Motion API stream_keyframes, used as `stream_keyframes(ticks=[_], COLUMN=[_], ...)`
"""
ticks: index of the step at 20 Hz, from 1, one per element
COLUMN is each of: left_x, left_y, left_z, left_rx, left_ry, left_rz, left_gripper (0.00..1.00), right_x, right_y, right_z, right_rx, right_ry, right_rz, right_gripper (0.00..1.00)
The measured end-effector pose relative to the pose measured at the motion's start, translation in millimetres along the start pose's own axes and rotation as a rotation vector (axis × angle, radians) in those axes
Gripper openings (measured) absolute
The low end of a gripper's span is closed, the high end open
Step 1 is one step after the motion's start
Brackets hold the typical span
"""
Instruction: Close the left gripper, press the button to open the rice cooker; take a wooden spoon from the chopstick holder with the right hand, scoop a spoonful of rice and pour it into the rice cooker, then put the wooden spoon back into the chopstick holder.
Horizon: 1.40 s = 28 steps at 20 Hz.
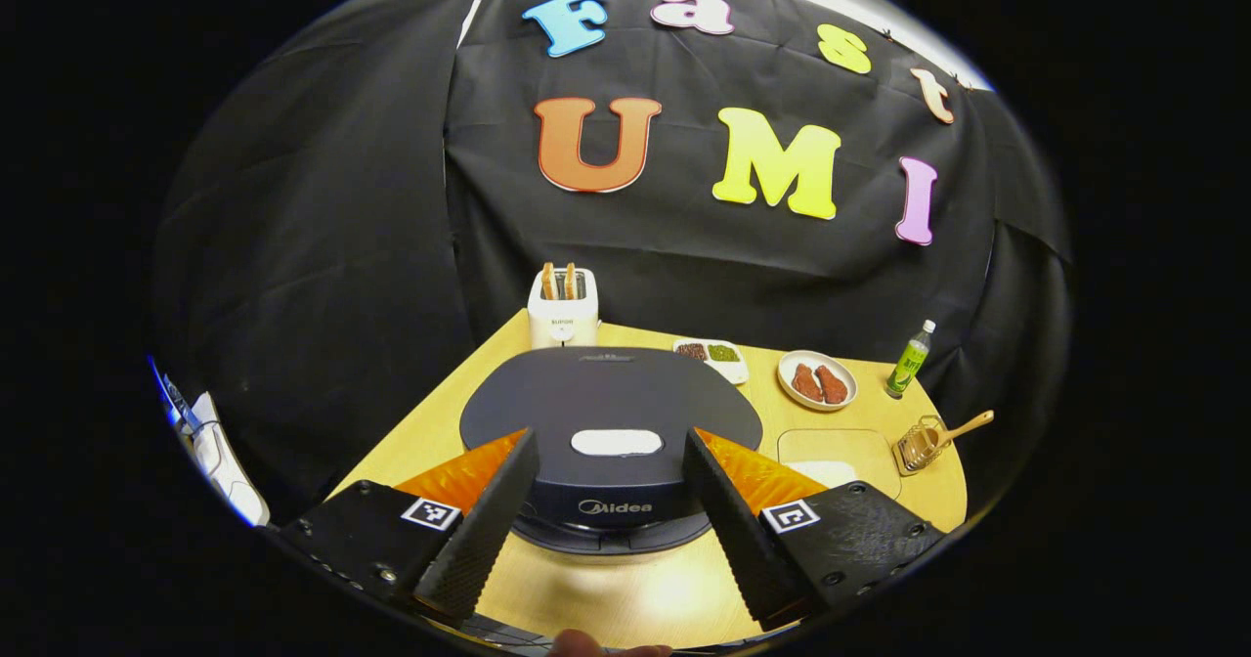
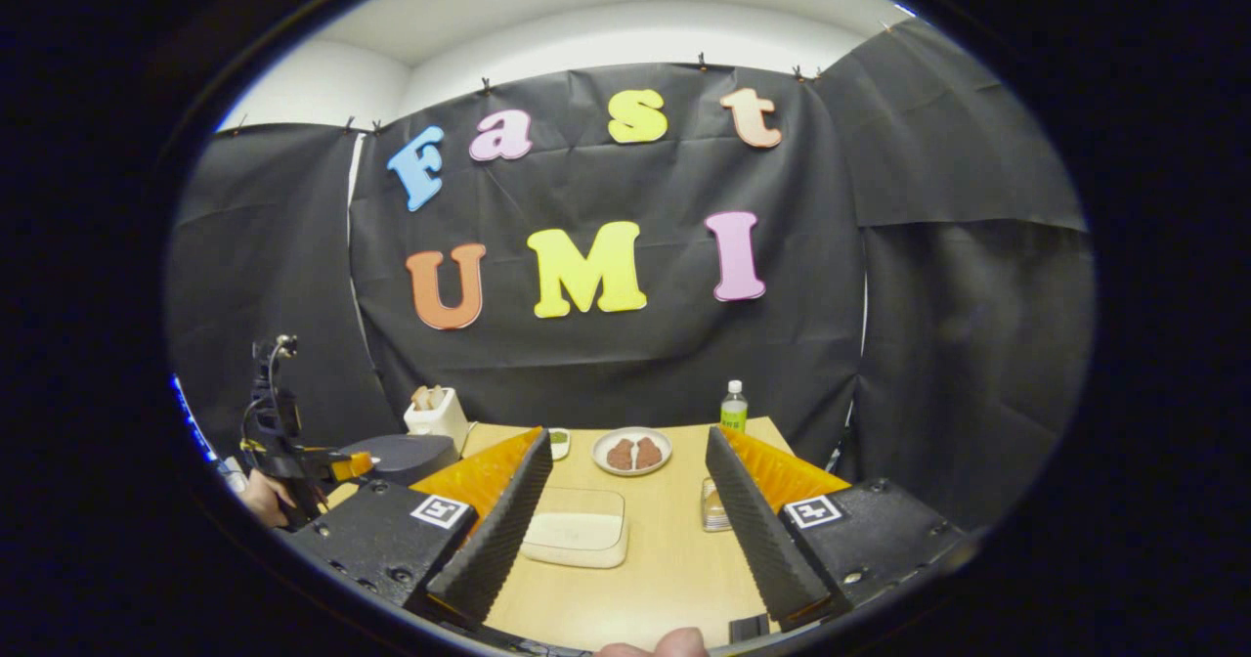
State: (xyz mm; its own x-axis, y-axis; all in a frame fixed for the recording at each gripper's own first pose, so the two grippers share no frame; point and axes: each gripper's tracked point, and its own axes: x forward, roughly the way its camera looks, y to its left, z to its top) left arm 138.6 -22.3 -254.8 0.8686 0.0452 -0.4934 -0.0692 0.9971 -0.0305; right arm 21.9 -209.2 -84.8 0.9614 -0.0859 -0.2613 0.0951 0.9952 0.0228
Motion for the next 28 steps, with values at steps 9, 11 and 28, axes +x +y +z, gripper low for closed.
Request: stream_keyframes(ticks=[9,11,28], left_x=[7,7,-102], left_y=[4,4,-15], left_z=[-56,-65,72], left_rx=[-0.030,-0.034,0.048], left_ry=[0.084,0.089,-0.278], left_rz=[0.026,0.027,-0.125], left_gripper=[0.98,0.98,0.95], right_x=[-13,-13,0], right_y=[10,13,65], right_z=[-4,-4,18], right_rx=[-0.015,-0.011,0.011], right_ry=[-0.003,-0.006,-0.074], right_rz=[-0.007,-0.006,-0.018], right_gripper=[1.00,1.00,1.00])
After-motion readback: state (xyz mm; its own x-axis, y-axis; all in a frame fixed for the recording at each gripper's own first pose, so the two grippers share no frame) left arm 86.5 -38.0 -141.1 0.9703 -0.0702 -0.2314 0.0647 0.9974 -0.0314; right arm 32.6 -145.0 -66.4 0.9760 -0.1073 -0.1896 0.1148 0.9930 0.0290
